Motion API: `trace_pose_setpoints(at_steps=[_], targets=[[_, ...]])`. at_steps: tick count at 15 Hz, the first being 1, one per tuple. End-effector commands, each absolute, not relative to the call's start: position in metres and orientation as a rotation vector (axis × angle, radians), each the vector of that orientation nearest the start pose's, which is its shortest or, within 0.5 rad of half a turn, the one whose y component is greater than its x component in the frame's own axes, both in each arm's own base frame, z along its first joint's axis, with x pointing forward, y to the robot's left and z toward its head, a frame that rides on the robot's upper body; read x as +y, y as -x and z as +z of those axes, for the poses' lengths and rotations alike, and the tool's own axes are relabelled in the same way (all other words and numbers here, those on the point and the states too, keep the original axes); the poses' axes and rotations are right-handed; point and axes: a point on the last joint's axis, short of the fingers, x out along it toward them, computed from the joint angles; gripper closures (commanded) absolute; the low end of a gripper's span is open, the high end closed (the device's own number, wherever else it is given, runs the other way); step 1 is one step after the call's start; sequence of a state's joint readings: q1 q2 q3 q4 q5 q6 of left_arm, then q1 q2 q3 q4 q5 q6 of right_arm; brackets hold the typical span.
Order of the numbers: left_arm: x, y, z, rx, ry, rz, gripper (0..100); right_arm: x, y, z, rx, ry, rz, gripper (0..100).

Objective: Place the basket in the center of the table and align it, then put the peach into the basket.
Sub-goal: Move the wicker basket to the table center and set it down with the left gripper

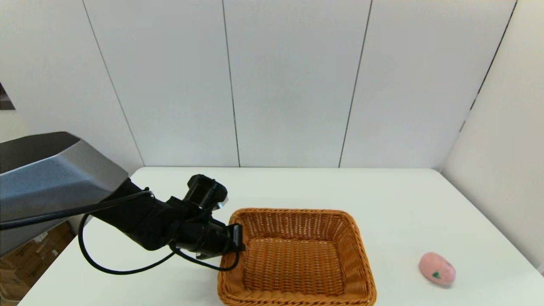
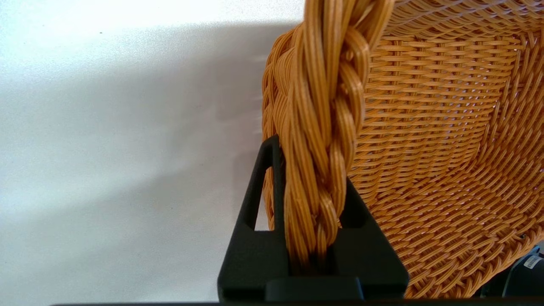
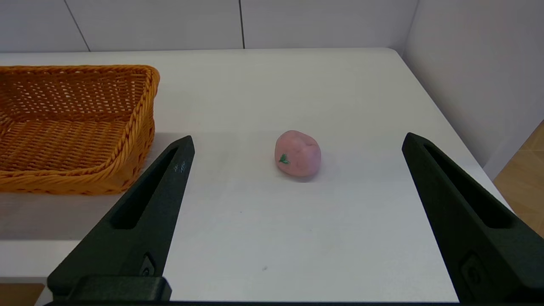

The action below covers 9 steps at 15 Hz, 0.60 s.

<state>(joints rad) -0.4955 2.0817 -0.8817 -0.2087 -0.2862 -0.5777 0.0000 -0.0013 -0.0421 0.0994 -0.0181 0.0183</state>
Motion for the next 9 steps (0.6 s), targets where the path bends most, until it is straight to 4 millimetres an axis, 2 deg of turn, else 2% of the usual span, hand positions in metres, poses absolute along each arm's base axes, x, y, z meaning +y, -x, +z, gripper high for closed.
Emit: trace_pose_setpoints(at_steps=[1, 9], targets=[[-0.1653, -0.2925, 0.0446, 1.17, 0.404, -0.405, 100, -0.0004, 0.0263, 0.0765, 0.06, -0.018, -0.017, 0], [-0.1657, -0.2938, 0.041, 1.171, 0.396, -0.387, 100, -0.0004, 0.0264, 0.0771, 0.057, -0.018, -0.019, 0]])
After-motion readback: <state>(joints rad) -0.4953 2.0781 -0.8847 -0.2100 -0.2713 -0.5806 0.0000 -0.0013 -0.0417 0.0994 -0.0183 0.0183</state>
